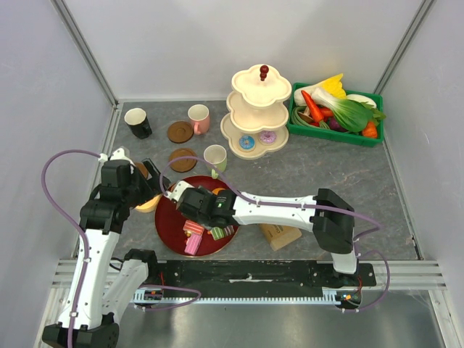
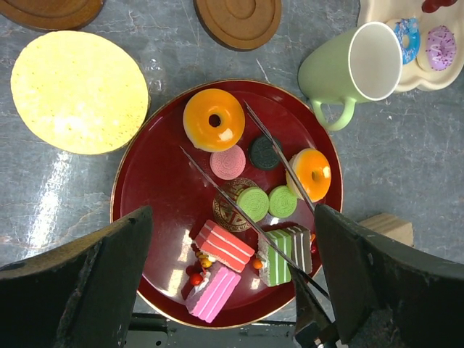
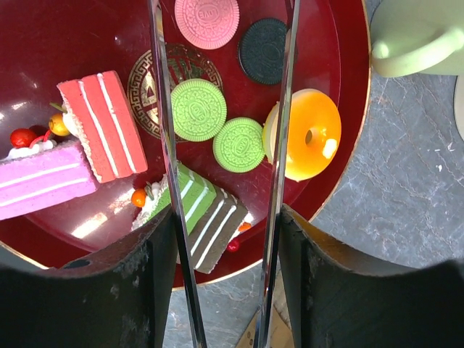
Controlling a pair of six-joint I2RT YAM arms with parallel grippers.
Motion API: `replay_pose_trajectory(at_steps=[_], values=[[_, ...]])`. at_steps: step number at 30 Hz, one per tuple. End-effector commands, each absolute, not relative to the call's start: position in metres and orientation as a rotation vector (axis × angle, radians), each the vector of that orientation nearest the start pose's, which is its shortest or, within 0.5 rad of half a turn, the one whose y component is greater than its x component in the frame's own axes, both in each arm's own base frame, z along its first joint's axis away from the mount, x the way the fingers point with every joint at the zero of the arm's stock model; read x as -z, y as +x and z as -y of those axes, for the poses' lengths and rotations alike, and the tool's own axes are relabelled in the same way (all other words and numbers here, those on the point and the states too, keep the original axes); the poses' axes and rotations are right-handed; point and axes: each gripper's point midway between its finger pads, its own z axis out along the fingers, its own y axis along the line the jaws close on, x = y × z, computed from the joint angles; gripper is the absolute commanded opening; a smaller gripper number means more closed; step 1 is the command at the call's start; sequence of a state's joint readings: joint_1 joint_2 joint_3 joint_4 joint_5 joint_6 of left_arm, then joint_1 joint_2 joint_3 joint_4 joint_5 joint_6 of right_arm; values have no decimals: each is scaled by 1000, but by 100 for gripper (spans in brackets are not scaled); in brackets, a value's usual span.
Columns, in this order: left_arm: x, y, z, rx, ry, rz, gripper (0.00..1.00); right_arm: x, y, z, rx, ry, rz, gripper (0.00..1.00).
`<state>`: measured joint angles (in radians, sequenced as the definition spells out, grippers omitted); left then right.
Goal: Serve the afternoon tea
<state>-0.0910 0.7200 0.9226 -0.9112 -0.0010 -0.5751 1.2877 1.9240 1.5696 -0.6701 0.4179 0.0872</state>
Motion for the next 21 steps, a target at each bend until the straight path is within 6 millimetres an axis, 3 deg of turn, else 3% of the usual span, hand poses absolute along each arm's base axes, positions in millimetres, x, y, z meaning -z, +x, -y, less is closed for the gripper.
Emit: replay_pose_trajectory(at_steps=[1,11,21], values=[[-220,214,42,350,-515,-2204,98,-118,202,-423,-3,-1236,-2076,61],[-219,215,42,347,-519,-2209,98,-118,206,-425,21,-1198,-2075,56],[-220,215,42,350,-517,-2203,98,-171,208,-409,-51,-1055,-2038,51]])
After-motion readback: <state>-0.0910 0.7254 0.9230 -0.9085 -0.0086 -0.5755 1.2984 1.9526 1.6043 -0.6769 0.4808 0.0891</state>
